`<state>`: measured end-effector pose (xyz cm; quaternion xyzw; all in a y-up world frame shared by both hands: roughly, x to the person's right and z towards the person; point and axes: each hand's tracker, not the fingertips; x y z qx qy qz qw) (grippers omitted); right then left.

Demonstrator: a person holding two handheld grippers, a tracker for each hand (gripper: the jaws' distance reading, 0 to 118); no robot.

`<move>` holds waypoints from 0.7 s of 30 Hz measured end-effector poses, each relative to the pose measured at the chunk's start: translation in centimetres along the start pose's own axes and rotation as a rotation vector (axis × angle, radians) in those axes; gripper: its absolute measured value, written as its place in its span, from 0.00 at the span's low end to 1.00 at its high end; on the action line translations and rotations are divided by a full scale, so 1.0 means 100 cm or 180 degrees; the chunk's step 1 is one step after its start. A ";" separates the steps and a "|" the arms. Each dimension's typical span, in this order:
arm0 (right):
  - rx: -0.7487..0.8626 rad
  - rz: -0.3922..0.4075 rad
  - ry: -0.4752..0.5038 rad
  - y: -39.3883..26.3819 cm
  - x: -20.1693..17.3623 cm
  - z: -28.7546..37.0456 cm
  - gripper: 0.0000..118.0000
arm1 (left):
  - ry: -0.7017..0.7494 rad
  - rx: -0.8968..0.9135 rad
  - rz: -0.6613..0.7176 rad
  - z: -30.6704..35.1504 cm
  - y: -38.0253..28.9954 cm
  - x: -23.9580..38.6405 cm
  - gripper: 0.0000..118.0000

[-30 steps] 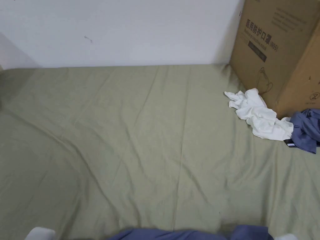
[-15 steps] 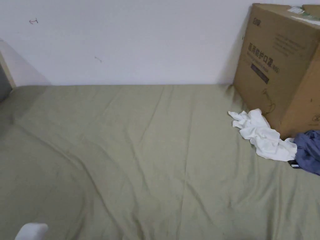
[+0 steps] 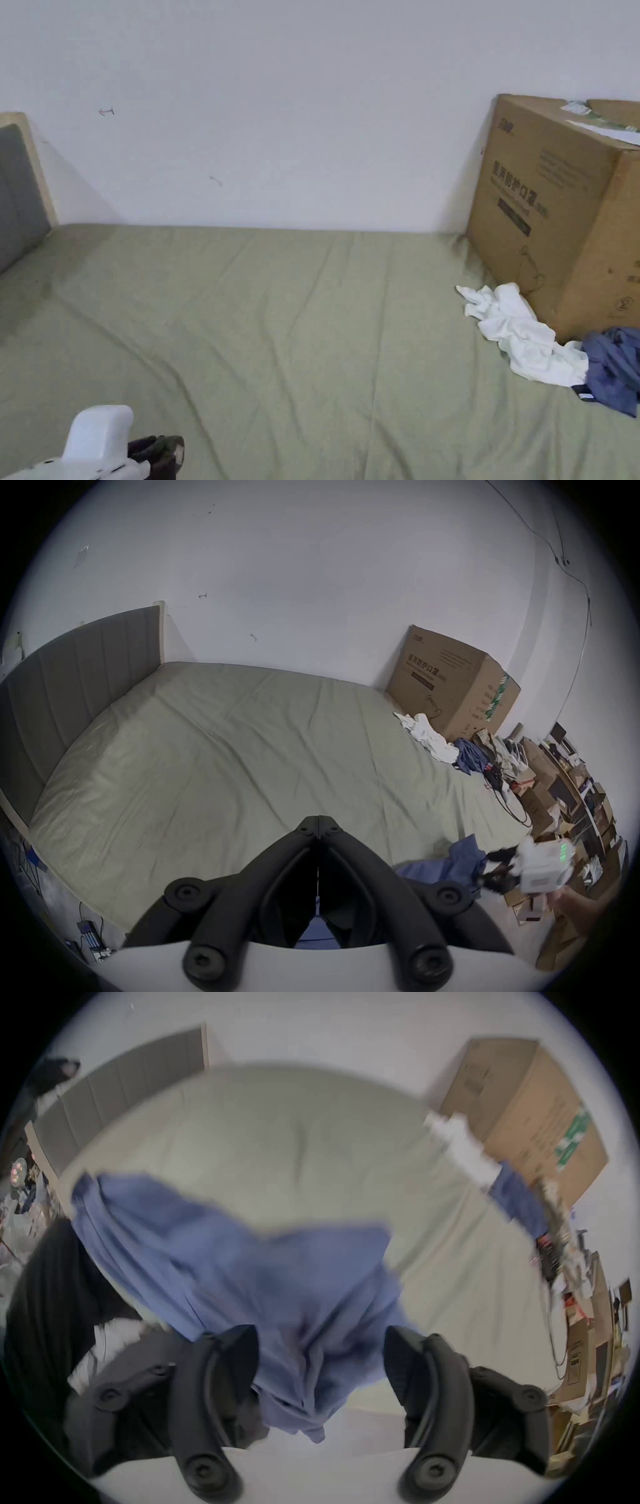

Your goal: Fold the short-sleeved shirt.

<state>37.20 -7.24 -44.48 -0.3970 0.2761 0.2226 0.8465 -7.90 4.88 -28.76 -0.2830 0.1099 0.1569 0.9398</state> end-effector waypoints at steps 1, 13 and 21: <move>0.0345 -0.0105 0.0023 0.010 0.001 0.021 0.71 | 0.0017 -0.0024 -0.0026 0.001 -0.001 0.001 0.02; 0.2073 -0.0590 0.0214 0.093 -0.029 0.139 0.04 | -0.0217 -0.0104 0.0371 0.007 -0.008 -0.044 0.02; 0.2060 -0.0360 0.0261 0.098 -0.059 0.124 0.04 | -0.0615 -0.0432 0.1227 -0.035 -0.049 -0.158 0.13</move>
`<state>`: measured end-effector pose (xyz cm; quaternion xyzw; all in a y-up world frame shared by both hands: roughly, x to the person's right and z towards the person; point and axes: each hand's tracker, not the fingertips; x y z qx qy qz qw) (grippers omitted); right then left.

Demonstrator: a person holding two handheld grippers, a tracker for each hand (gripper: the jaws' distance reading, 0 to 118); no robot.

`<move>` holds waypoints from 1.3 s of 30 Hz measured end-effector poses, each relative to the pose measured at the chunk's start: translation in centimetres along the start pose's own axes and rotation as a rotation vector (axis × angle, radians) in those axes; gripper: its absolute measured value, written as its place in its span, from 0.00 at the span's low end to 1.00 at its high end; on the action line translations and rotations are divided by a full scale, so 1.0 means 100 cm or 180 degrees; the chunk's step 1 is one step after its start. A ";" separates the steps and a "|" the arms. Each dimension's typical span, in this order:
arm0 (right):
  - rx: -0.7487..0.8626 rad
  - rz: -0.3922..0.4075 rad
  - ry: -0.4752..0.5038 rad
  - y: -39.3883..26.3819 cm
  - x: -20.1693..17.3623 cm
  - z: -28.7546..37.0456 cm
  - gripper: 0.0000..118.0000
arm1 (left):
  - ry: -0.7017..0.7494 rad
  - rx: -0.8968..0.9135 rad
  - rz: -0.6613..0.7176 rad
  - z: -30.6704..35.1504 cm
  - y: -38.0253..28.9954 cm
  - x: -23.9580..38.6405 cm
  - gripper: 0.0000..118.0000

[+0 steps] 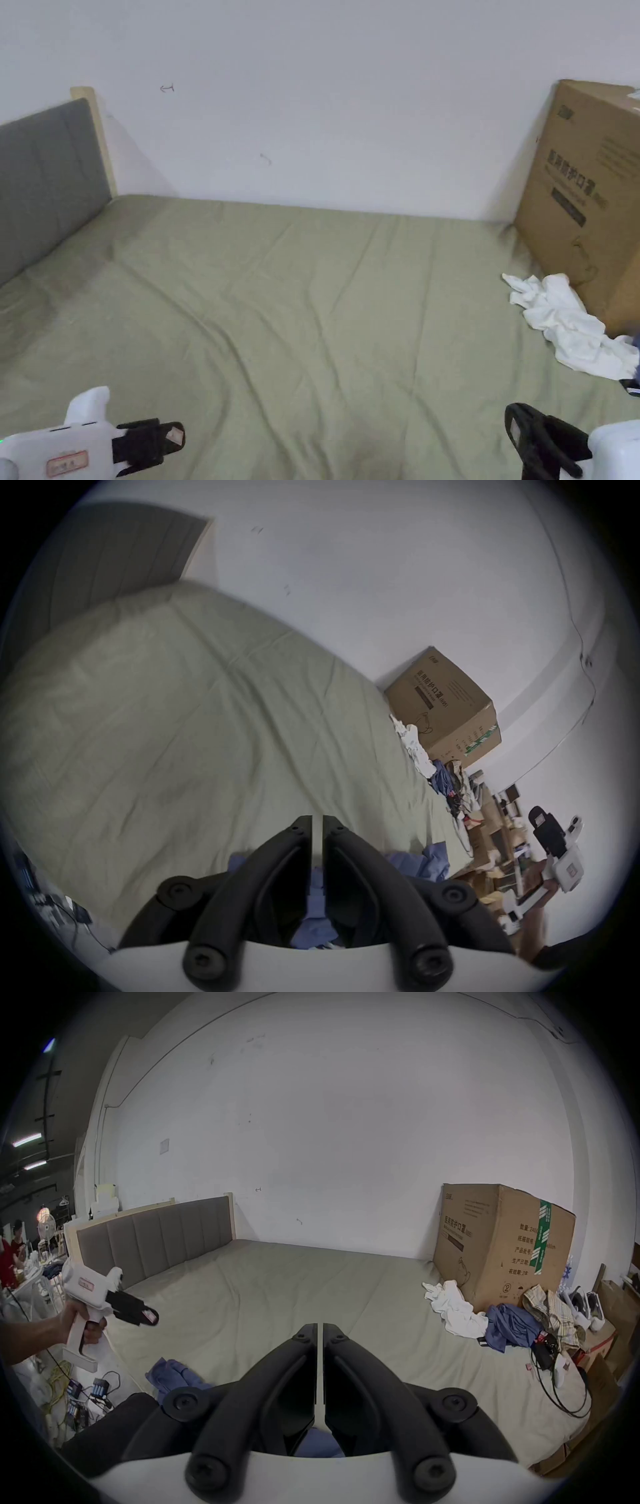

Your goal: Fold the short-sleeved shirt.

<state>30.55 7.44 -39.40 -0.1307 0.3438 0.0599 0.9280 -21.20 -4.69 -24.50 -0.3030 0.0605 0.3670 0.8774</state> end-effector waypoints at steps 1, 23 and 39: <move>0.0006 -0.0022 0.0018 0.000 -0.001 -0.001 0.04 | -0.0189 -0.0155 0.0108 -0.005 -0.002 -0.014 0.28; -0.0540 0.0213 0.0094 -0.020 -0.003 -0.036 0.04 | -0.1723 -0.1563 0.1230 -0.145 -0.069 -0.097 0.46; -0.0767 0.0197 0.0294 -0.036 -0.008 -0.056 0.05 | -0.1848 -0.1789 0.0846 -0.129 -0.060 -0.083 0.91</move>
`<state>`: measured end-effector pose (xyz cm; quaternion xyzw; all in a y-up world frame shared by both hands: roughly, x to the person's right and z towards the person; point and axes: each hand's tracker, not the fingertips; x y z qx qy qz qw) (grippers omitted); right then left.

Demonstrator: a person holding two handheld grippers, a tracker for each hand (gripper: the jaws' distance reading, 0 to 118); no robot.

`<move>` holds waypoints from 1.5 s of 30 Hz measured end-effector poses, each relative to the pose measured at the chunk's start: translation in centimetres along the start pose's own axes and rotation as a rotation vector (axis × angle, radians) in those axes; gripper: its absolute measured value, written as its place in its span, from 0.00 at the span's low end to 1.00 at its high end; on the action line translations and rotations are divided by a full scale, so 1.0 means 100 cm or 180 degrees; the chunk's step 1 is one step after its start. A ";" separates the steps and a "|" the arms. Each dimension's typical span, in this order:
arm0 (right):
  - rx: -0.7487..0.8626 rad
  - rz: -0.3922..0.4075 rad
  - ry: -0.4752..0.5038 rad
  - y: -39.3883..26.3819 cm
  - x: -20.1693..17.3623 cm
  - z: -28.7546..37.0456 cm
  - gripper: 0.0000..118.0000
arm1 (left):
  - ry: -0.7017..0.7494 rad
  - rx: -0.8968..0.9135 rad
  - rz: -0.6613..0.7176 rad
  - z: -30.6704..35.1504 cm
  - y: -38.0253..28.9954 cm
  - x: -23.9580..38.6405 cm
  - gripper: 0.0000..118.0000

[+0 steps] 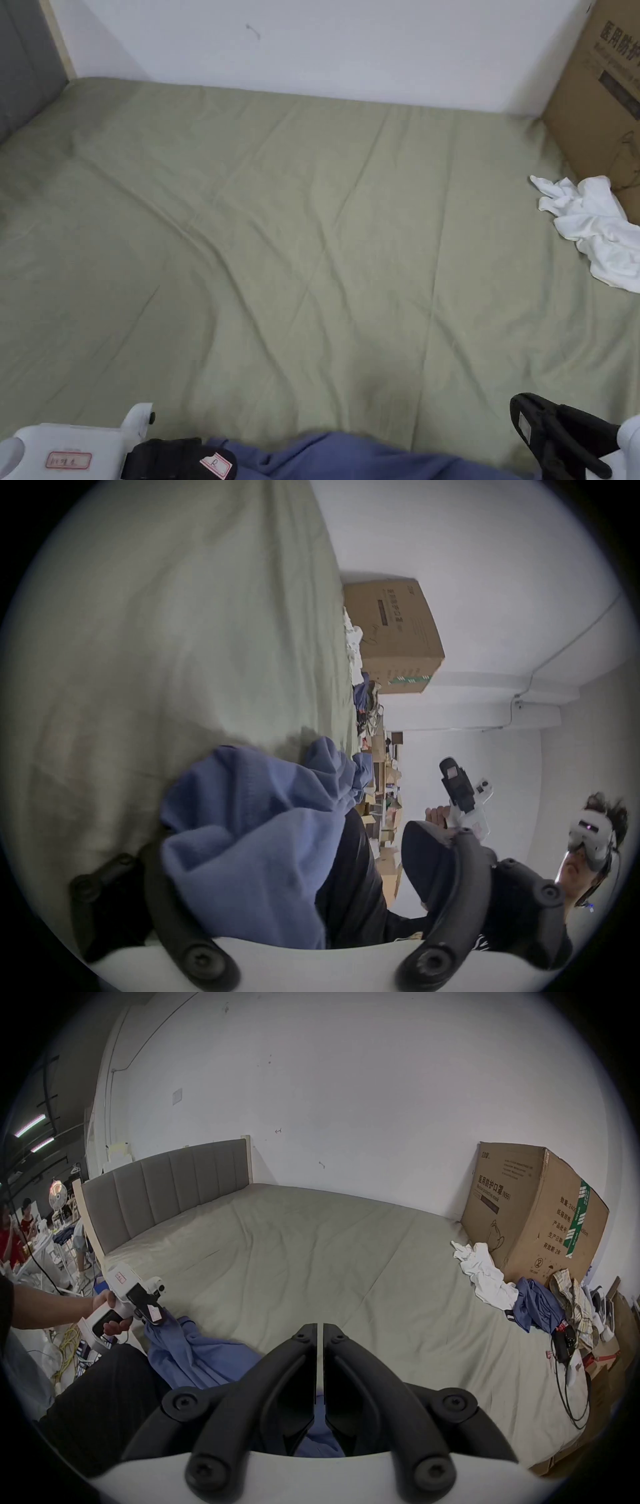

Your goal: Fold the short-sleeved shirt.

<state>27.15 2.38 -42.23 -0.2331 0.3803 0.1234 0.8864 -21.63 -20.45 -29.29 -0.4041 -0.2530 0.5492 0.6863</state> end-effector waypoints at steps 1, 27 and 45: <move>-0.0009 -0.0003 -0.0002 -0.002 0.000 0.000 0.05 | 0.0072 -0.0004 -0.0035 -0.009 -0.001 0.007 0.91; -0.0138 -0.0243 -0.0092 -0.015 0.002 -0.001 0.06 | 0.1418 -0.0187 -0.0599 -0.009 0.031 0.049 0.20; -0.0004 -0.0429 -0.0337 -0.015 0.031 0.032 0.07 | 0.2382 0.0935 -0.0244 0.121 0.028 0.093 0.20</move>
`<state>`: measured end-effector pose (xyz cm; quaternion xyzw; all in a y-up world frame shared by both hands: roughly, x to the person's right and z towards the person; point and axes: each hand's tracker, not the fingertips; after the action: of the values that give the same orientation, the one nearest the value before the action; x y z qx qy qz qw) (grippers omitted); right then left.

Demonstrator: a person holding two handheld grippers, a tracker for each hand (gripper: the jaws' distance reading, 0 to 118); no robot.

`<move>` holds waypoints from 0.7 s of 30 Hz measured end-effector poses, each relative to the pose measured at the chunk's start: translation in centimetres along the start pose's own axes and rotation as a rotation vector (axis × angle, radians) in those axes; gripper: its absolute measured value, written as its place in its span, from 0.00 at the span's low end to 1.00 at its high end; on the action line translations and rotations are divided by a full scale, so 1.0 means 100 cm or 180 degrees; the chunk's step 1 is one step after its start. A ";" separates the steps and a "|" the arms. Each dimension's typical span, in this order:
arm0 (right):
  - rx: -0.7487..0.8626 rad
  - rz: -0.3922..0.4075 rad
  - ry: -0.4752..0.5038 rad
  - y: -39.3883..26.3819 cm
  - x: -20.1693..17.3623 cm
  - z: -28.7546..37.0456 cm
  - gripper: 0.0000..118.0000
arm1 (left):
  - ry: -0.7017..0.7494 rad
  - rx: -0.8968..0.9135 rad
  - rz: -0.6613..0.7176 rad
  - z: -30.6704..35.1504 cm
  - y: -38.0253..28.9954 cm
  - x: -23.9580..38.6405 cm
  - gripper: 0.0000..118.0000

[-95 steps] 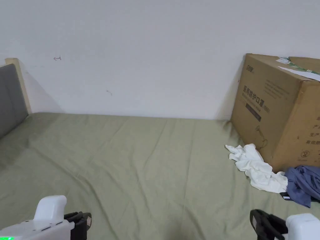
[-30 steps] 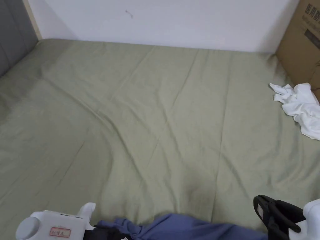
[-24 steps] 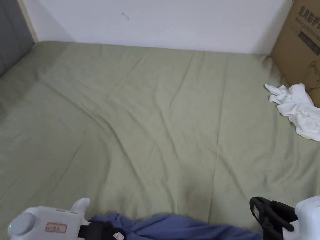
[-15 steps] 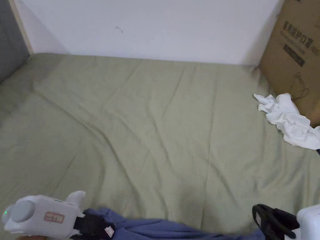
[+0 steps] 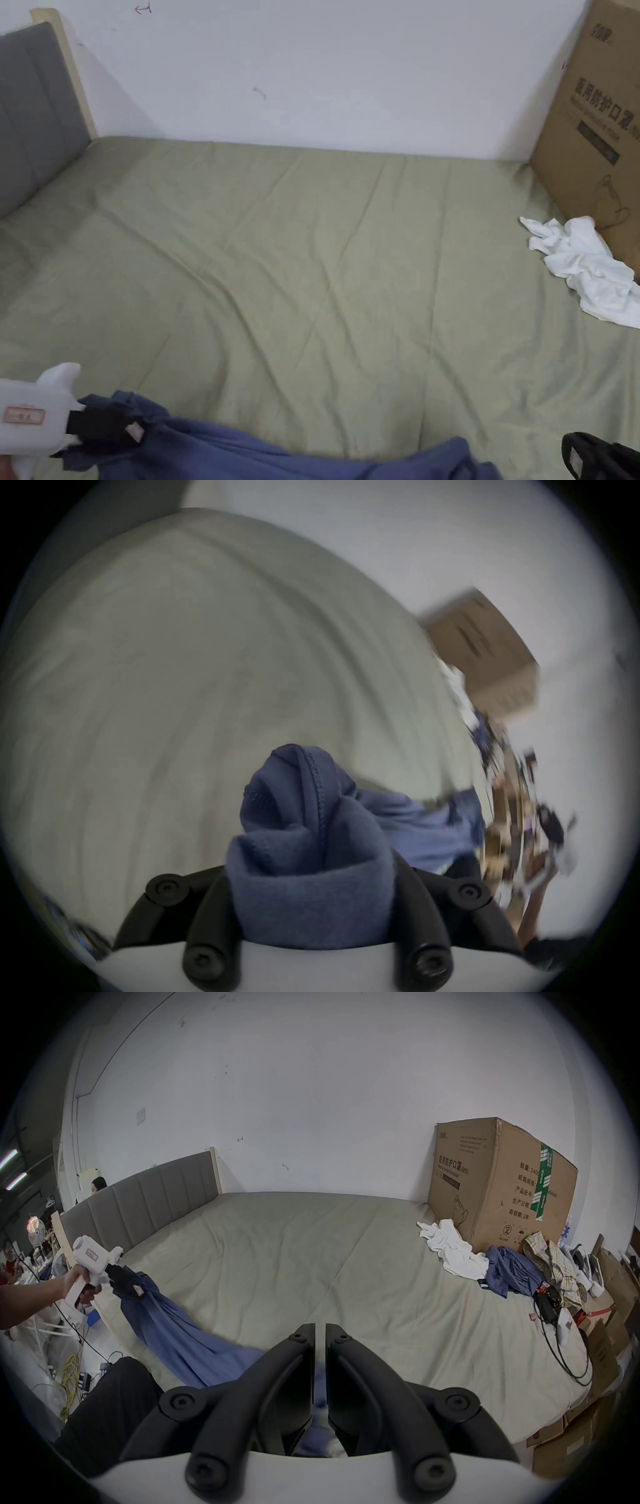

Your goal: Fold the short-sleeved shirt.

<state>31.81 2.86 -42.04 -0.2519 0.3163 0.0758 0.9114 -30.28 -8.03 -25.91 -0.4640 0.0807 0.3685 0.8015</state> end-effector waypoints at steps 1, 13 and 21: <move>0.0005 -0.0013 0.0013 0.000 0.001 -0.001 0.07 | 0.0098 0.0011 0.0300 0.008 0.004 -0.012 0.20; 0.0007 -0.0091 0.0131 -0.010 0.003 -0.004 0.07 | 0.1561 -0.0657 -0.0370 0.044 0.010 0.042 0.20; 0.0047 -0.0076 0.0079 -0.012 0.011 0.010 0.07 | 0.0807 -0.1101 -0.0696 -0.024 0.003 0.136 0.20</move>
<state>33.61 2.34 -41.54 -0.2499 0.3252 0.0595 0.9101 -20.27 -2.86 -33.90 -0.6430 0.0657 0.2266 0.7287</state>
